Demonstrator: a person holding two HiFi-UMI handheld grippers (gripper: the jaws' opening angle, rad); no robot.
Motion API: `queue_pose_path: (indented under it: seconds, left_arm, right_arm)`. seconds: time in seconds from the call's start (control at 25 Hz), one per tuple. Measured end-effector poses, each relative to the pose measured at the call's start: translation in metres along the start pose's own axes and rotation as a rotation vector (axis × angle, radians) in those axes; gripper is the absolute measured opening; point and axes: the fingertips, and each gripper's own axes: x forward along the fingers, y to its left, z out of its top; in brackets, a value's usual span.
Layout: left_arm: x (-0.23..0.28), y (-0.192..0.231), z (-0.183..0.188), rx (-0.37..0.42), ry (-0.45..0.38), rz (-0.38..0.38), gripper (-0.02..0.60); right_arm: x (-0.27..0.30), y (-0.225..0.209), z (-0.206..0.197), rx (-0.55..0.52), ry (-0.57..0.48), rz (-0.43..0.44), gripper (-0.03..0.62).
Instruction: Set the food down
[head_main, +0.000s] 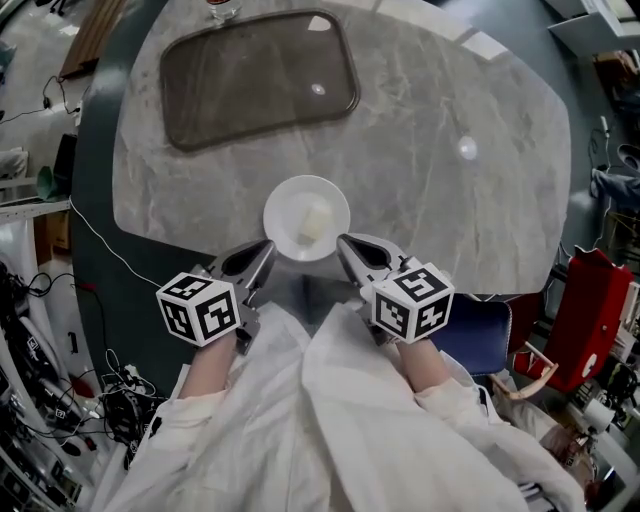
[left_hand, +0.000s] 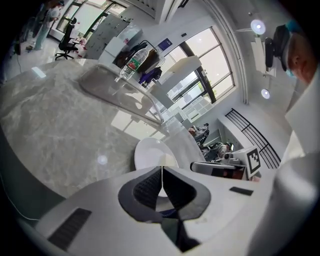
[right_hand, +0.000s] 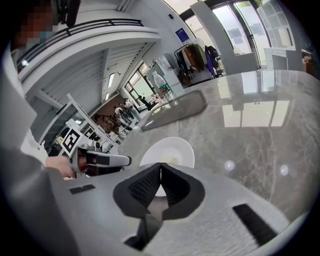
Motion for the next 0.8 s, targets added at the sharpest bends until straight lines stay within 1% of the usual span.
queue_pose_path:
  seconds: [0.36,0.6,0.8]
  left_arm:
    - [-0.001,0.015,-0.021,-0.048,0.033,0.029,0.018]
    - [0.003,0.019,-0.034,-0.088,0.051,0.027,0.018]
    - [0.008,0.022,-0.041,-0.105,0.071,0.035,0.018]
  right_arm:
    - [0.008,0.002,-0.031,0.0,0.084,0.007,0.002]
    - [0.009,-0.004,-0.039,0.023,0.081,-0.007,0.002]
    - [0.01,0.001,-0.052,0.029,0.105,0.008,0.002]
